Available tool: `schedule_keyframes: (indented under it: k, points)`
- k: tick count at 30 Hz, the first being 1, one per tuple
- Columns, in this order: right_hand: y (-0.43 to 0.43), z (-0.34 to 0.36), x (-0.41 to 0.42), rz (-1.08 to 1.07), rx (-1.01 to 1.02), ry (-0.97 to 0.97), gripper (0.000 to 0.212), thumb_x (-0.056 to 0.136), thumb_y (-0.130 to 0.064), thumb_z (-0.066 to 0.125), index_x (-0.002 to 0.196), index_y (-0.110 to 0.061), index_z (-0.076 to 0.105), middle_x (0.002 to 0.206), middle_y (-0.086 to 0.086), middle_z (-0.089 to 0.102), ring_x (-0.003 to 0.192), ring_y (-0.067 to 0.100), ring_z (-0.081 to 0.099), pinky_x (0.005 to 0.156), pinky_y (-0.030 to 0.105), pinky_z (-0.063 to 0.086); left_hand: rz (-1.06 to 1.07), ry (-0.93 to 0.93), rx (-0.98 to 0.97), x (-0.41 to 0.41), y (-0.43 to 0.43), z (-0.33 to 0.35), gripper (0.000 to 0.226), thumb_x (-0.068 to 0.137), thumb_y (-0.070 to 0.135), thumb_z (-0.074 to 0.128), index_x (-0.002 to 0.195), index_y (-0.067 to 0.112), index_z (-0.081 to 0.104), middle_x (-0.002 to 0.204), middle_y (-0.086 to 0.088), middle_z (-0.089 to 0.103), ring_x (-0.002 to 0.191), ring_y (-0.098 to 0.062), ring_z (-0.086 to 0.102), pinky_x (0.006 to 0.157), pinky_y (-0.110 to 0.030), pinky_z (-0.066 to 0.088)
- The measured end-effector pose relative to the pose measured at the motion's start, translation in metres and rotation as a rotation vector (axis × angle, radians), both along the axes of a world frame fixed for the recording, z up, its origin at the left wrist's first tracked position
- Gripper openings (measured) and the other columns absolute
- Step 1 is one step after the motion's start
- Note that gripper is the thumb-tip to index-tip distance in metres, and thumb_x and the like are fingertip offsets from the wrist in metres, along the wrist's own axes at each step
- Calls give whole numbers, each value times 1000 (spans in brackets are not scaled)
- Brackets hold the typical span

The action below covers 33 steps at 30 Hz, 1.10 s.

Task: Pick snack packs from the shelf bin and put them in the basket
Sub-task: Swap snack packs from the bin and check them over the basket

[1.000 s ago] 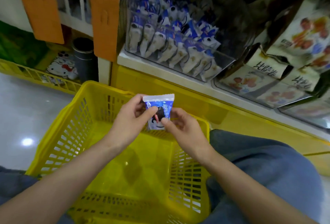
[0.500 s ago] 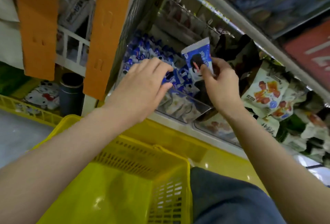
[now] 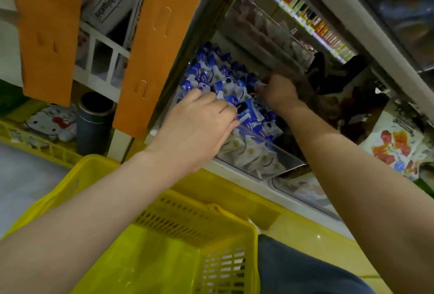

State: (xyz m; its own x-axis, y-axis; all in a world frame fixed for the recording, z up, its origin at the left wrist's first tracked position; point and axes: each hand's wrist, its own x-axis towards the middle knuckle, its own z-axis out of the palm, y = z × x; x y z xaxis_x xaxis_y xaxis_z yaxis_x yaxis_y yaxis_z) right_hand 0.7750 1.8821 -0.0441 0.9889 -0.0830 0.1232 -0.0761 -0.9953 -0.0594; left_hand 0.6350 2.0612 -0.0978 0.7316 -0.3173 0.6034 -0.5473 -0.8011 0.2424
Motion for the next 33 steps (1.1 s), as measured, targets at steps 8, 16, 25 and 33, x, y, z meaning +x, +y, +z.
schedule_keyframes:
  k: [8,16,25,33]
  points:
    - [-15,-16,6,22,118,87,15,96,-17,47,95,-6,58,76,1,51,82,18,49,65,22,39,13,-19,-9,1,-2,-3,36,95,28,32,93,13,66,87,-2,68,83,-23,59,78,-36,41]
    - [-29,-8,12,-69,15,-97,27,98,-17,41,118,-6,55,114,17,58,102,32,55,77,33,39,27,-58,-43,0,-4,-3,30,94,26,40,91,13,67,85,-2,68,81,-22,60,78,-35,42]
    - [-25,-9,16,-132,44,159,40,90,-22,57,124,-1,51,123,19,54,112,31,53,86,35,41,21,-94,-83,1,-5,-4,27,91,25,44,88,11,68,81,-3,69,77,-22,61,77,-33,46]
    - [-18,0,-2,-58,79,-34,27,94,-19,50,118,-8,54,107,11,59,83,19,55,69,26,39,6,-37,-53,-1,-3,-1,28,91,24,43,89,11,67,83,-3,69,78,-22,61,77,-34,45]
